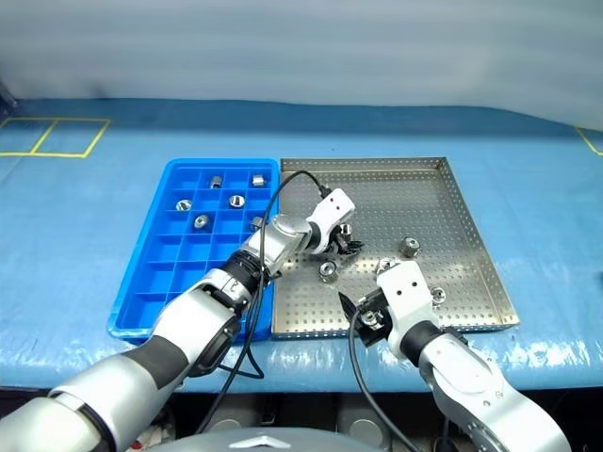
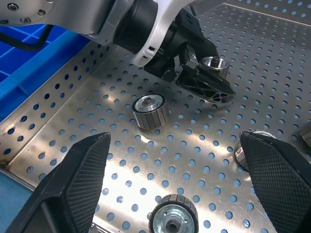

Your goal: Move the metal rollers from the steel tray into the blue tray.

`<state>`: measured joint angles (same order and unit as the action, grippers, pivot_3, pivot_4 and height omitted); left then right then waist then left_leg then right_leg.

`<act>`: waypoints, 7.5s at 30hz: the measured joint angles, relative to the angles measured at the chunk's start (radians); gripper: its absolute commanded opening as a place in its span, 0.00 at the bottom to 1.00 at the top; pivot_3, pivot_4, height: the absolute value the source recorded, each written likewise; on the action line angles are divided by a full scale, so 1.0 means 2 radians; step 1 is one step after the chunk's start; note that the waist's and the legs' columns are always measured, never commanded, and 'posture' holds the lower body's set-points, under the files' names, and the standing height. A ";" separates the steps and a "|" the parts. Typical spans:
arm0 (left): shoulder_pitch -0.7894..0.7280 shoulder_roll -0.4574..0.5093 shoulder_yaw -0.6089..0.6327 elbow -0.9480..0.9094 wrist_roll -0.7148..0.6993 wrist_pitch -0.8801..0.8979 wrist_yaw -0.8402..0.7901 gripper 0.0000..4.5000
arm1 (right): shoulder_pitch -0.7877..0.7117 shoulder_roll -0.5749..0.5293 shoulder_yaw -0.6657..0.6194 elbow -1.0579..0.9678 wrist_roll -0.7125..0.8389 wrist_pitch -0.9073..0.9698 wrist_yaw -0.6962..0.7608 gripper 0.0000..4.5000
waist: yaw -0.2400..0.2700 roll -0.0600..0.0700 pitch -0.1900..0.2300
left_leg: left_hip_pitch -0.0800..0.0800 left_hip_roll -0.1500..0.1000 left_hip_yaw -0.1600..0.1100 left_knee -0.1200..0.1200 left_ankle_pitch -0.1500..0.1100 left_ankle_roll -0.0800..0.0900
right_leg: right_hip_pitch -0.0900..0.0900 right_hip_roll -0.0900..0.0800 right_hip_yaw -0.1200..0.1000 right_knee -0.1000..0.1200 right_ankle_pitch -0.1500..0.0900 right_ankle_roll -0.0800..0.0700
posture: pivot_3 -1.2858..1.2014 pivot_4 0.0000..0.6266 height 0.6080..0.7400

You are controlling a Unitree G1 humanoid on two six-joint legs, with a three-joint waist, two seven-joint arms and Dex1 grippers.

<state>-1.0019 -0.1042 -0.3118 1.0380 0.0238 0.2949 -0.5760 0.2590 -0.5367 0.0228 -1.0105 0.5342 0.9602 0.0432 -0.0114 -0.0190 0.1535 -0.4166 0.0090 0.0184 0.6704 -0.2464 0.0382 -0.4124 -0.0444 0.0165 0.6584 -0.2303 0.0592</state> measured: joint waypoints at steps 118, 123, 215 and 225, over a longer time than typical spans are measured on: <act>0.174 0.179 -0.101 -0.424 -0.014 0.059 -0.204 0.38 | -0.002 0.027 0.032 0.004 -0.081 -0.030 0.071 1.00 | 0.001 0.000 0.000 | 0.000 0.001 -0.003 0.002 0.000 0.000 | 0.001 -0.001 -0.002 0.001 -0.002 -0.001 | 0.53 0.24 1.00; 0.200 0.159 -0.010 -0.513 -0.056 0.111 -0.138 0.38 | -0.038 0.022 0.047 0.011 -0.082 -0.029 0.085 1.00 | 0.002 0.000 0.000 | 0.000 0.001 -0.003 0.002 0.000 0.000 | 0.001 -0.001 -0.002 0.000 -0.001 0.001 | 0.54 0.24 1.00; 0.152 0.061 -0.093 -0.351 -0.052 0.036 -0.044 1.00 | 0.180 0.028 -0.059 0.002 -0.073 -0.164 0.012 1.00 | -0.007 0.000 0.000 | 0.001 0.000 -0.001 -0.001 0.000 0.000 | 0.001 -0.002 -0.001 -0.001 -0.004 -0.002 | 0.47 0.24 1.00; 0.138 0.001 -0.091 -0.228 -0.012 -0.030 -0.024 1.00 | 0.169 0.028 -0.035 0.002 -0.067 -0.169 -0.029 1.00 | -0.009 0.001 0.000 | 0.001 0.000 0.000 -0.001 0.000 0.000 | 0.000 -0.001 0.000 -0.001 -0.003 -0.001 | 0.46 0.24 1.00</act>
<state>-0.7260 -0.1030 -0.4935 0.5819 -0.0007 0.2342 -0.6247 0.5979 -0.4814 -0.0468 -1.0068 0.4005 0.6215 -0.0146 -0.0294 -0.0180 0.1535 -0.4154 0.0095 0.0175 0.6679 -0.2461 0.0381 -0.4116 -0.0471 0.0162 0.6573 -0.2368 0.0571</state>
